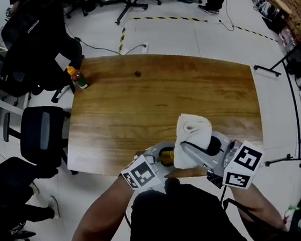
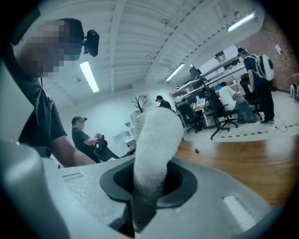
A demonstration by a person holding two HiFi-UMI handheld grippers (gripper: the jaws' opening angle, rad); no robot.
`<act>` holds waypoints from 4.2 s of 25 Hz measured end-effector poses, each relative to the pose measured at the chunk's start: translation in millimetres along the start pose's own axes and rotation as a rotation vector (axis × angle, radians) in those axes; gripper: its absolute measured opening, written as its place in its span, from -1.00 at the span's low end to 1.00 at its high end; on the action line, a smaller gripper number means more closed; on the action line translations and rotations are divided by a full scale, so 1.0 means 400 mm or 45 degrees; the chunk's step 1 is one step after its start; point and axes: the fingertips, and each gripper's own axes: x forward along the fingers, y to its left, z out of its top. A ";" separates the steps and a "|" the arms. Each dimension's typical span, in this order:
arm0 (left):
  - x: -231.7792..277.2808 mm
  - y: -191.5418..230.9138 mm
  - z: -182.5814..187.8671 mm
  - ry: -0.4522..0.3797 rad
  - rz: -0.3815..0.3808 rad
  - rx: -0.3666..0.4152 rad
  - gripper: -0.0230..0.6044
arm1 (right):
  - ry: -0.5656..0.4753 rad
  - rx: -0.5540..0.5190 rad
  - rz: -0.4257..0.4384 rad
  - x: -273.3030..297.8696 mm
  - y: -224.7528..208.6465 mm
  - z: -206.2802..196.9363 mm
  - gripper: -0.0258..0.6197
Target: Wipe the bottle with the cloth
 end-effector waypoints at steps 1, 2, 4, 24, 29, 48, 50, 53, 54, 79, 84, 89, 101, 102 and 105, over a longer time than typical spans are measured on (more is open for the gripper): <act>-0.001 -0.002 -0.001 0.004 -0.014 0.006 -0.44 | 0.020 -0.027 -0.006 0.009 0.004 -0.013 -0.70; -0.001 -0.003 -0.001 0.007 -0.025 0.011 -0.44 | 0.038 -0.054 -0.014 0.013 0.005 -0.025 -0.70; 0.001 -0.004 0.002 0.008 -0.042 0.008 -0.44 | 0.070 -0.117 -0.038 0.013 0.002 -0.043 -0.70; -0.008 -0.008 -0.005 0.034 -0.086 0.039 -0.43 | 0.156 -0.028 -0.061 -0.152 -0.025 -0.099 -0.70; -0.007 -0.013 -0.018 0.106 -0.079 0.042 -0.34 | -0.050 0.214 -0.206 -0.257 -0.087 -0.077 -0.70; -0.332 -0.138 0.086 -0.145 0.523 -0.607 -0.73 | -0.300 0.434 -0.602 -0.452 0.189 -0.278 -0.70; -0.341 -0.171 0.105 -0.143 0.528 -0.613 -0.78 | -0.302 0.425 -0.567 -0.443 0.214 -0.289 -0.70; -0.355 -0.211 0.116 -0.114 0.577 -0.661 -0.87 | -0.319 0.429 -0.514 -0.440 0.240 -0.298 -0.70; -0.358 -0.226 0.118 -0.114 0.599 -0.705 -0.87 | -0.312 0.427 -0.499 -0.446 0.249 -0.304 -0.70; -0.328 -0.750 0.135 -0.120 0.937 -0.905 -0.87 | -0.232 0.399 -0.219 -0.733 0.477 -0.477 -0.70; -0.342 -0.735 0.182 -0.115 0.870 -0.819 -0.87 | -0.278 0.427 -0.292 -0.732 0.501 -0.478 -0.70; -0.376 -0.743 0.168 -0.076 0.826 -0.803 -0.87 | -0.276 0.410 -0.359 -0.717 0.537 -0.489 -0.70; -0.454 -0.701 0.167 -0.117 0.802 -0.787 -0.87 | -0.274 0.419 -0.477 -0.682 0.583 -0.504 -0.70; -0.457 -0.701 0.170 -0.109 0.795 -0.774 -0.87 | -0.275 0.418 -0.479 -0.677 0.586 -0.502 -0.70; -0.477 -0.699 0.162 -0.091 0.790 -0.766 -0.87 | -0.280 0.414 -0.480 -0.656 0.596 -0.497 -0.70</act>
